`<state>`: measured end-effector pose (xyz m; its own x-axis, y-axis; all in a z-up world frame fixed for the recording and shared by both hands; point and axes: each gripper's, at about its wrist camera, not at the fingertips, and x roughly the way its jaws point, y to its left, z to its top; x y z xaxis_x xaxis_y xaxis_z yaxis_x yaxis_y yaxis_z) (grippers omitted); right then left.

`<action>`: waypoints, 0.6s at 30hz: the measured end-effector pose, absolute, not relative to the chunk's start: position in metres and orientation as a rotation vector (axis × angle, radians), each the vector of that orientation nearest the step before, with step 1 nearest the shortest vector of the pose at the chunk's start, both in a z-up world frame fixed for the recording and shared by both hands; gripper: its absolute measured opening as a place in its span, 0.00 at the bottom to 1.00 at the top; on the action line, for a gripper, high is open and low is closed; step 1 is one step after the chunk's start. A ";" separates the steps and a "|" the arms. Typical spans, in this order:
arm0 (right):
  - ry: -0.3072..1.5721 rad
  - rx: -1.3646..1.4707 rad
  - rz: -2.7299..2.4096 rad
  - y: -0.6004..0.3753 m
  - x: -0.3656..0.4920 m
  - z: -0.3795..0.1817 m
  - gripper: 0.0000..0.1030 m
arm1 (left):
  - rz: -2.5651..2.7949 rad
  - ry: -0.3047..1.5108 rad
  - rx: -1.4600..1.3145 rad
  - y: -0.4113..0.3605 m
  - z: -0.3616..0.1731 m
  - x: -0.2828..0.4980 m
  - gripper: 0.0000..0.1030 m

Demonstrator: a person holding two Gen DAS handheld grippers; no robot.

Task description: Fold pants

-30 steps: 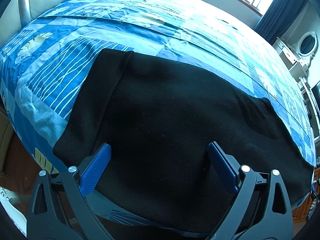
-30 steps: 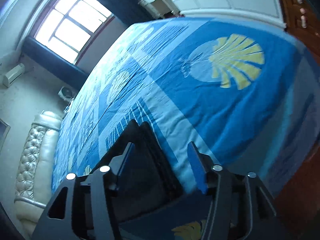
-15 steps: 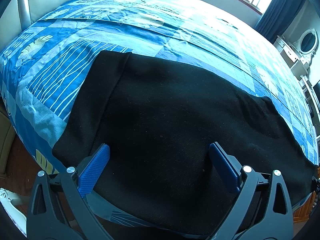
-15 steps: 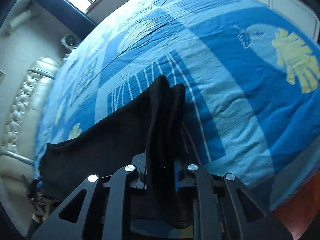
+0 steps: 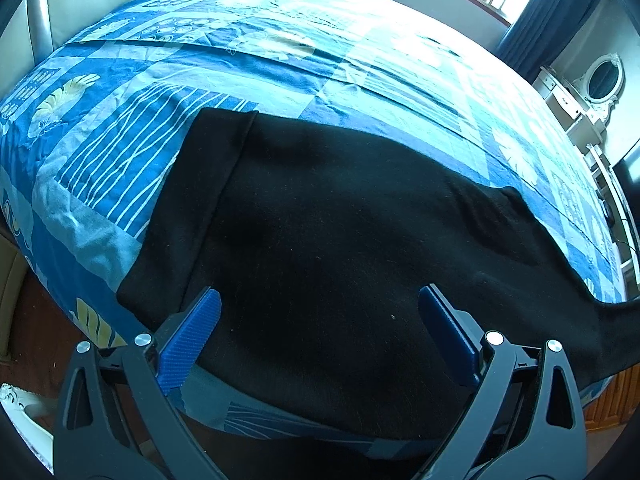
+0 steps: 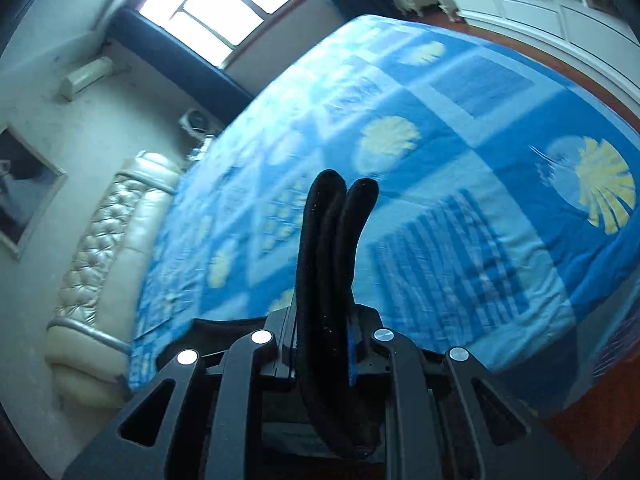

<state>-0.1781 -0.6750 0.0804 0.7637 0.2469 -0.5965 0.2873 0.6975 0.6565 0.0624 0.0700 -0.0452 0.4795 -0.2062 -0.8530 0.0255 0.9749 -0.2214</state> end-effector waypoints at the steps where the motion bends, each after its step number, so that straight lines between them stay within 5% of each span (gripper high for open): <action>1: 0.713 0.803 0.003 -0.663 -0.173 0.094 0.17 | -0.143 1.057 -0.178 0.070 -0.042 0.060 0.96; 10: 0.742 0.656 0.182 -0.535 -0.098 0.150 0.16 | -0.187 0.985 -0.060 0.059 -0.020 0.031 0.96; 18: 0.876 0.469 0.182 -0.423 -0.035 0.103 0.17 | -0.228 0.982 -0.091 0.056 -0.015 0.029 0.96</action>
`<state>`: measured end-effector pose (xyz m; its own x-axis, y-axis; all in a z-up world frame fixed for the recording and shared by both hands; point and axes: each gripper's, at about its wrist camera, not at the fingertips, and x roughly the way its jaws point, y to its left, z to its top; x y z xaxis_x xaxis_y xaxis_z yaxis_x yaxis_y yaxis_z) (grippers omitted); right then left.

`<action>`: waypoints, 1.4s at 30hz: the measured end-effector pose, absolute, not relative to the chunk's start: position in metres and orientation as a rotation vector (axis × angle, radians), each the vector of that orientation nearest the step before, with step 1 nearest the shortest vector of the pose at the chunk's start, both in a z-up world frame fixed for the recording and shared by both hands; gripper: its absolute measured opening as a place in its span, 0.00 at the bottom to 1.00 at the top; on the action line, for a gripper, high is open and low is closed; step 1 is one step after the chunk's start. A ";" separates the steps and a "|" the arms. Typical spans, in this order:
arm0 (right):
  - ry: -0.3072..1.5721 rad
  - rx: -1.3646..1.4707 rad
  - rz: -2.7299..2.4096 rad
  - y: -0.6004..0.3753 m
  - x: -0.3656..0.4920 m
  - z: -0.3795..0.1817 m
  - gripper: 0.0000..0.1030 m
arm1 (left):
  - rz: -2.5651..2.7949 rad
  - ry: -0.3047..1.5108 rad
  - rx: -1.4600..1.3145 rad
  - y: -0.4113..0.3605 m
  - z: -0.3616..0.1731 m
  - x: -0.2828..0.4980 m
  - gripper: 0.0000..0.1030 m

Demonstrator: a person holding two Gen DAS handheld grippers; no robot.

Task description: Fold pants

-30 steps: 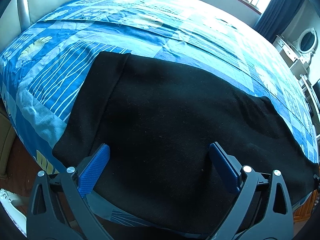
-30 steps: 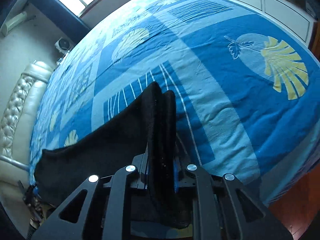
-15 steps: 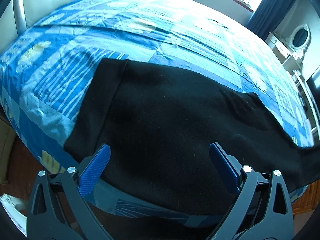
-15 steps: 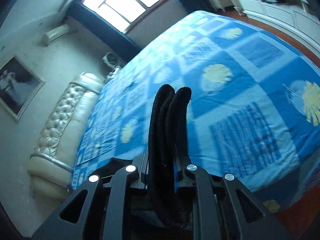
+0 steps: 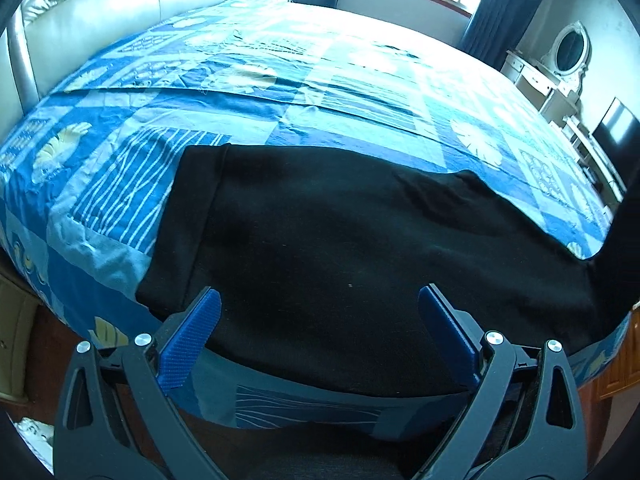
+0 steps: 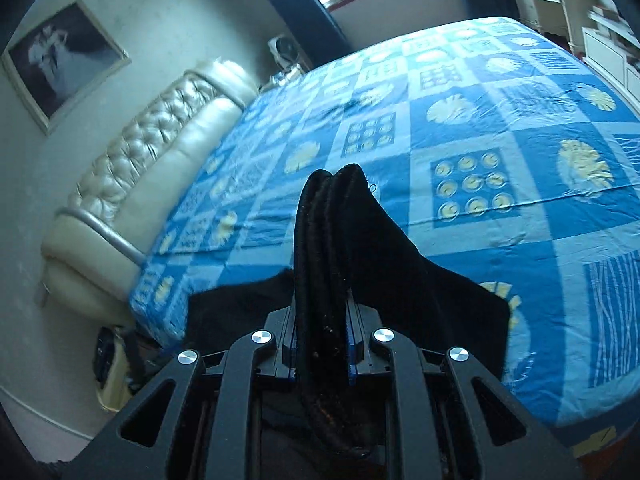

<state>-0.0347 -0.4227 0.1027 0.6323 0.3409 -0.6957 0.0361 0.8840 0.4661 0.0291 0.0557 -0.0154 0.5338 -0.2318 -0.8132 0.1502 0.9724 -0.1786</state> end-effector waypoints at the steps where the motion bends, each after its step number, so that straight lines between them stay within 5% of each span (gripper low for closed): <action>1: 0.894 0.452 0.176 -0.413 -0.029 0.093 0.17 | -0.229 0.982 -0.094 0.056 -0.015 0.029 0.96; 15: 1.116 0.345 0.128 -0.312 0.002 -0.018 0.17 | -0.211 0.965 -0.134 0.063 -0.009 0.028 0.96; 20: 1.125 0.368 0.114 -0.304 0.004 -0.030 0.22 | -0.212 0.971 -0.133 0.062 -0.010 0.028 0.96; 24: 1.118 0.457 0.153 -0.301 0.001 -0.037 0.40 | -0.214 0.974 -0.131 0.061 -0.012 0.029 0.96; 36: 1.099 0.610 0.277 -0.293 -0.006 -0.058 0.48 | -0.225 0.994 -0.131 0.058 -0.017 0.029 0.96; 42: 0.940 0.722 0.414 -0.341 -0.028 -0.018 0.48 | -0.236 0.998 -0.132 0.057 -0.017 0.027 0.96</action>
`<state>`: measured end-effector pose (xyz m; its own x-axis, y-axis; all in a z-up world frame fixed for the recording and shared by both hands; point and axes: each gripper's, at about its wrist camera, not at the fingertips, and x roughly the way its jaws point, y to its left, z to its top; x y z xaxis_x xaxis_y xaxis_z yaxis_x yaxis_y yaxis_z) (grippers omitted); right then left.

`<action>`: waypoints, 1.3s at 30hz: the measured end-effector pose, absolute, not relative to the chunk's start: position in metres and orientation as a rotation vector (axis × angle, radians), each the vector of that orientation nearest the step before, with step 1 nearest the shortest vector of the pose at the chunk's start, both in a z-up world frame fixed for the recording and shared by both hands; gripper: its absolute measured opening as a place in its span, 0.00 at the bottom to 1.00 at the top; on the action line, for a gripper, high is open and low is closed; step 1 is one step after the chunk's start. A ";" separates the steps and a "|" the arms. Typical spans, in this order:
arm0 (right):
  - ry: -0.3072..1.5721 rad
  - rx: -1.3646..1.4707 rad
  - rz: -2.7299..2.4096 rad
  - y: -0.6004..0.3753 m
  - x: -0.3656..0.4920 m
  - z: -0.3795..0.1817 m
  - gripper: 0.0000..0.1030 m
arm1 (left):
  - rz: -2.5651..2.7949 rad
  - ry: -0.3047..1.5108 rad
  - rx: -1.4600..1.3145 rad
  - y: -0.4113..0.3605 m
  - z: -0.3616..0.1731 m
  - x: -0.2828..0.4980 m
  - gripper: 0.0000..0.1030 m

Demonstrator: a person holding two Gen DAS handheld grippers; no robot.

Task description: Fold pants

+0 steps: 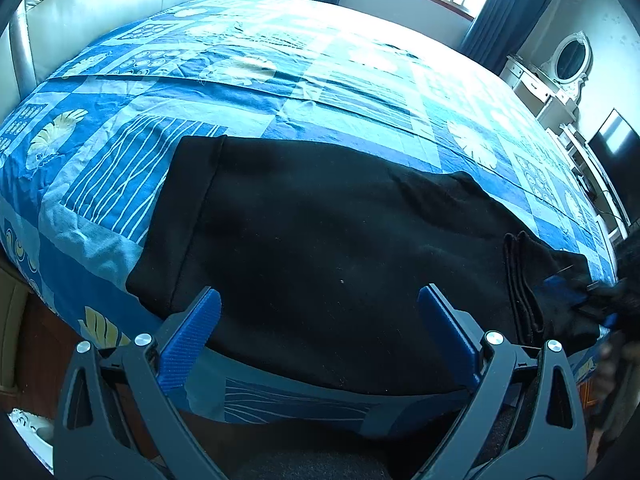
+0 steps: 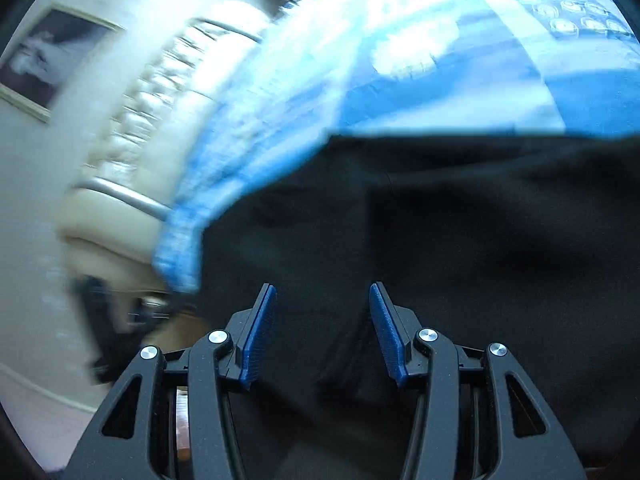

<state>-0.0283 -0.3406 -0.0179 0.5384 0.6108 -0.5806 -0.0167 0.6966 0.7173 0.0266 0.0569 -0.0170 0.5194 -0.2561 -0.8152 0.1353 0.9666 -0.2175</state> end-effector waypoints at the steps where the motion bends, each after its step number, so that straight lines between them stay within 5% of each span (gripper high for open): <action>1: 0.901 0.727 0.400 -0.360 -0.035 -0.008 0.48 | -0.237 0.994 -0.135 0.057 -0.016 0.027 0.96; 5: 0.774 0.808 0.183 -0.463 -0.067 0.000 0.52 | -0.238 1.000 -0.144 0.057 -0.018 0.028 0.96; 13: 0.834 1.058 0.076 -0.543 -0.073 -0.079 0.51 | -0.226 1.026 -0.150 0.059 -0.025 0.030 0.96; 16: 0.895 1.086 0.052 -0.542 -0.067 -0.104 0.26 | -0.216 1.032 -0.155 0.061 -0.027 0.032 0.96; 19: 0.886 1.109 0.052 -0.545 -0.066 -0.112 0.23 | -0.213 1.036 -0.160 0.063 -0.028 0.033 0.96; 39: 0.851 1.311 0.211 -0.531 -0.183 -0.124 0.44 | -0.240 1.020 -0.136 0.055 -0.023 0.027 0.96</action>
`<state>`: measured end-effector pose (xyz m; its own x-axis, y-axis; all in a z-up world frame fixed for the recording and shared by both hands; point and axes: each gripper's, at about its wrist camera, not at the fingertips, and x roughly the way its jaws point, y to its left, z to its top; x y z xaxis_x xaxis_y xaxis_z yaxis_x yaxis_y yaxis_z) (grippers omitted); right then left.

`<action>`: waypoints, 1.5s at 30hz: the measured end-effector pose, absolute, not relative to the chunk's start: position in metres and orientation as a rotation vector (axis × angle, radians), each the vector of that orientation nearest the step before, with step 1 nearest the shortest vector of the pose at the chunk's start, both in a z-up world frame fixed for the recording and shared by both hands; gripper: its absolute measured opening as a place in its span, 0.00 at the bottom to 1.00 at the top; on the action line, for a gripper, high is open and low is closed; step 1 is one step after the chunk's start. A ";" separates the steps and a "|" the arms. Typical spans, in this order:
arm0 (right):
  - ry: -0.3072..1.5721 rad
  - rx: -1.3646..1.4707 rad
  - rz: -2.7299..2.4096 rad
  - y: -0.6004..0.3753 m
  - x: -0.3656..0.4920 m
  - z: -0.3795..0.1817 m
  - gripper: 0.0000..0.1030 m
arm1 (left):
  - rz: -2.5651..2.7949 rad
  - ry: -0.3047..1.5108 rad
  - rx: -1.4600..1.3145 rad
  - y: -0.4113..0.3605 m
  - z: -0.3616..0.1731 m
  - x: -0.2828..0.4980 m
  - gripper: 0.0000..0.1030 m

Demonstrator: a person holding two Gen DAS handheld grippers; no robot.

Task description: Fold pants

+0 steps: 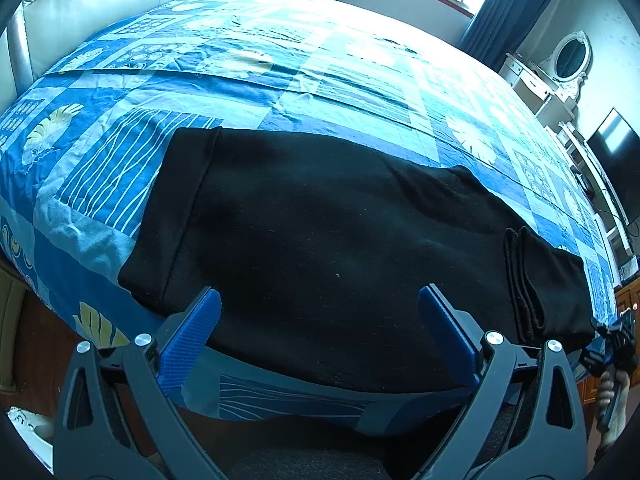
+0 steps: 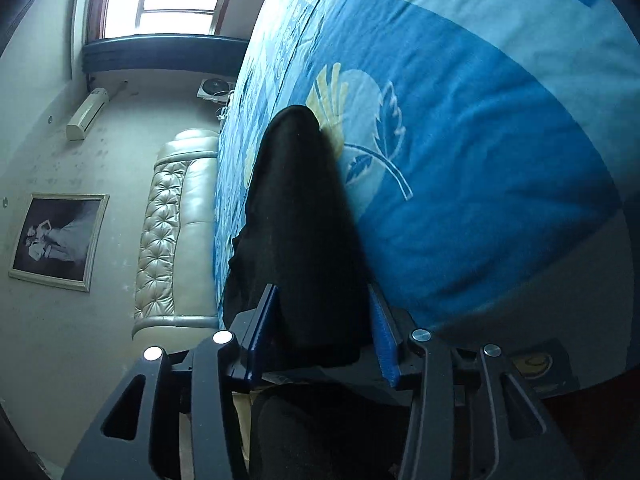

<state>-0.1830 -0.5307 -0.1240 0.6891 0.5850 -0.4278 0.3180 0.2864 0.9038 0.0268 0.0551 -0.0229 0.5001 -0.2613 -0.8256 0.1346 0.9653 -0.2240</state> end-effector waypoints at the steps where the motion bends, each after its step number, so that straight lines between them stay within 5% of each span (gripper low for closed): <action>1: 0.847 1.315 0.211 -0.532 -0.182 -0.126 0.42 | -0.238 1.020 -0.135 0.055 -0.023 0.027 0.96; 6: 0.899 1.195 0.139 -0.531 -0.179 -0.124 0.23 | -0.231 1.018 -0.138 0.056 -0.022 0.026 0.96; 12: 0.901 1.184 0.115 -0.532 -0.177 -0.110 0.30 | -0.232 1.016 -0.131 0.058 -0.022 0.026 0.96; 19: 0.749 1.033 0.043 -0.515 -0.164 -0.029 0.31 | -0.229 1.016 -0.166 0.065 -0.022 0.030 0.96; 33: 1.067 1.045 0.517 -0.330 -0.047 -0.087 0.30 | -0.204 1.047 -0.284 0.105 -0.030 0.047 0.96; 38: 1.083 0.994 0.491 -0.323 -0.048 -0.090 0.20 | -0.192 1.048 -0.298 0.132 -0.038 0.058 0.96; 41: 1.056 1.037 0.522 -0.327 -0.052 -0.083 0.27 | -0.205 1.047 -0.317 0.150 -0.045 0.067 0.96; 45: 1.019 1.009 0.544 -0.330 -0.056 -0.072 0.52 | -0.259 1.054 -0.426 0.183 -0.054 0.090 0.96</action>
